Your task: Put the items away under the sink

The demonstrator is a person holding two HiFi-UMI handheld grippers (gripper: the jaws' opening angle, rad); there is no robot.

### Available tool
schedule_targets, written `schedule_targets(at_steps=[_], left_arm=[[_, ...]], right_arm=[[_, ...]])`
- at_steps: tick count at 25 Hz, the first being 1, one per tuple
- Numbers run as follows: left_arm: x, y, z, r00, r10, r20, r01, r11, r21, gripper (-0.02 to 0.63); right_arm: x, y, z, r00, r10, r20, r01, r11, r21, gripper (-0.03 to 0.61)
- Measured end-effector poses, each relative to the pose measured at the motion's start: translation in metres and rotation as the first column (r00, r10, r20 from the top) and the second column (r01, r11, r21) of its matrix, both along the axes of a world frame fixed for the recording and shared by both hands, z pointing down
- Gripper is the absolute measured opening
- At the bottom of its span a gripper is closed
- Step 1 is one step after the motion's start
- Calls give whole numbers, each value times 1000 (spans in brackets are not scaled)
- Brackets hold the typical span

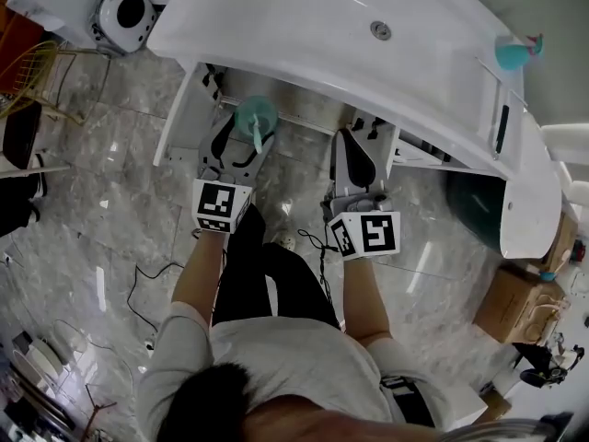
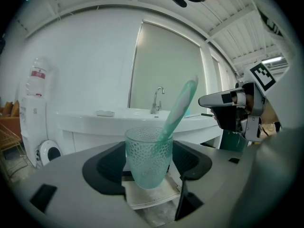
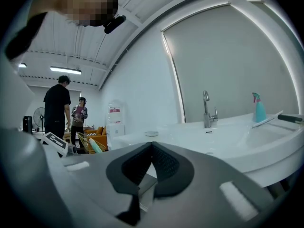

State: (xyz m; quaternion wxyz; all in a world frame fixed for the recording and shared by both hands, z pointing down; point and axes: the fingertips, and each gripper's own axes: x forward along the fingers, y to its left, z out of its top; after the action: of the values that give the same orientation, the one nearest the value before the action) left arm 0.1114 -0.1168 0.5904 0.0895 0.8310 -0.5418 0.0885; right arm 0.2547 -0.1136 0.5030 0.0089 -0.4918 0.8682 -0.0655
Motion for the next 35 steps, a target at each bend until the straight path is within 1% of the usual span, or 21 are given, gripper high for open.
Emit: schedule_targets(at_steps=[6, 12, 17, 22, 27, 32, 35], left_arm=[[-16, -20, 57, 1000, 2, -12, -2, 1000, 6, 314], [-25, -44, 118, 1000, 11, -15, -10, 1000, 29, 314], [-30, -66, 173, 1000, 19, -9, -18, 999, 43, 314], [-35, -88, 227, 1000, 20, -11, -19, 998, 59, 314], [-39, -107, 282, 1000, 24, 3, -24, 997, 73, 314], [-43, -125, 327, 1000, 24, 5, -25, 996, 84, 314], [-45, -137, 352, 1000, 19, 11, -20, 996, 82, 314]], right_arm=[[-8, -11, 59, 1000, 17, 13, -17, 1000, -1, 11], [-23, -22, 122, 1000, 9, 19, -10, 1000, 12, 11], [-30, -42, 175, 1000, 1, 22, -2, 1000, 23, 11], [-30, -67, 229, 1000, 7, 11, -7, 999, 46, 11], [-28, -88, 282, 1000, 4, -3, -4, 998, 56, 11], [-20, -100, 324, 999, 5, 48, -8, 999, 54, 11], [-17, -104, 345, 999, 4, 53, -7, 998, 61, 11]])
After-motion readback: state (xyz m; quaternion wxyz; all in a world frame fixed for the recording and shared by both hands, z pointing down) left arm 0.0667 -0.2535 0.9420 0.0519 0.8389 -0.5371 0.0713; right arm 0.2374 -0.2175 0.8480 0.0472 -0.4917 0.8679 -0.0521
